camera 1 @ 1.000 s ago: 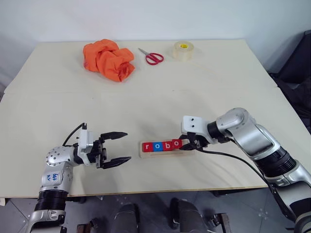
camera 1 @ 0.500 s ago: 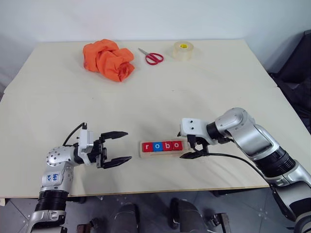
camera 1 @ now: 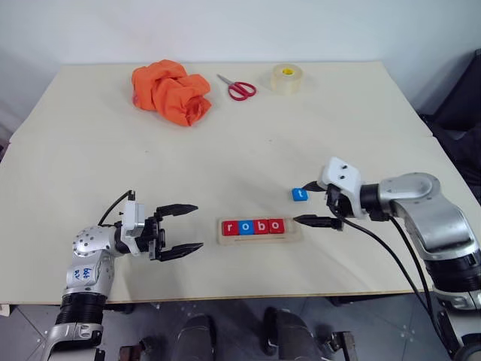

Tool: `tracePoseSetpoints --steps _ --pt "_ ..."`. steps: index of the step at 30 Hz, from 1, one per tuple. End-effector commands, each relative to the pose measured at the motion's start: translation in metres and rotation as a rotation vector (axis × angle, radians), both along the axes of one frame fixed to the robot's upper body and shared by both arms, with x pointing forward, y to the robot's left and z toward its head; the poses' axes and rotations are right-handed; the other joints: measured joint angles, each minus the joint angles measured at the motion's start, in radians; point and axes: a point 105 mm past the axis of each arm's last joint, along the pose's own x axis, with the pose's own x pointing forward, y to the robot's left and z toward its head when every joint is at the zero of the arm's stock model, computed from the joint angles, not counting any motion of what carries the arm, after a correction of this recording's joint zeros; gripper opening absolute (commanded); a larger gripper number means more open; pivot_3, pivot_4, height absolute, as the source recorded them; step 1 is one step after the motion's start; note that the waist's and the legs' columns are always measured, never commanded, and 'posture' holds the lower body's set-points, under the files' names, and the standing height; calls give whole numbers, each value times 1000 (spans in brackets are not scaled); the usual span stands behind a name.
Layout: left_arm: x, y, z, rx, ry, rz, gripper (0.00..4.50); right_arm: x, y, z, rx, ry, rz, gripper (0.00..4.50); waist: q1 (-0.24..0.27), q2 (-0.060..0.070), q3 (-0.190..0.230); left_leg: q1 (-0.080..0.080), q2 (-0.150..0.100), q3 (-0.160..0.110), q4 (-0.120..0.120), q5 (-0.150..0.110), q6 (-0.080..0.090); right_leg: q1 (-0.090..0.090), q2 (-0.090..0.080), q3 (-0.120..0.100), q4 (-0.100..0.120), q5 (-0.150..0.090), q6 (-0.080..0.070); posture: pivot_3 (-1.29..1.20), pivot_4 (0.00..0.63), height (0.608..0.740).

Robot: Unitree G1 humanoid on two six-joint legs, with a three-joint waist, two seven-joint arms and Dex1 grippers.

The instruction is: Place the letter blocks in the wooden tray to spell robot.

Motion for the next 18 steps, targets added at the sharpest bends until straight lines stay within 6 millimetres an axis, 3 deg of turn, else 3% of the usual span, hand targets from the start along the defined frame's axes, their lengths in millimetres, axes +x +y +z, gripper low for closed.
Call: tracePoseSetpoints --steps 1,8,13,18 --pt "4 -1 6 6 -24 -25 4500 -13 -20 15 110 -72 -139 4472 1 0 0 0 0 0 0 0 0 0 0 0 0 0 0 0 150 740" --pt "12 -5 8 13 -17 -61 4500 -39 -41 5 176 -95 -298 4472 -3 0 0 1 0 0 0 -1 1 1 0 1 -1 0 0 0 150 740" --pt "17 -6 11 23 -21 -85 4500 -30 -31 8 283 -128 -408 4472 -4 0 0 2 0 0 0 0 1 1 1 1 0 0 1 0 150 740" --pt "18 -9 13 21 -29 -96 4500 -6 -12 1 381 -122 -520 4472 -4 0 0 1 0 0 0 0 1 1 1 2 1 0 1 0 150 740"
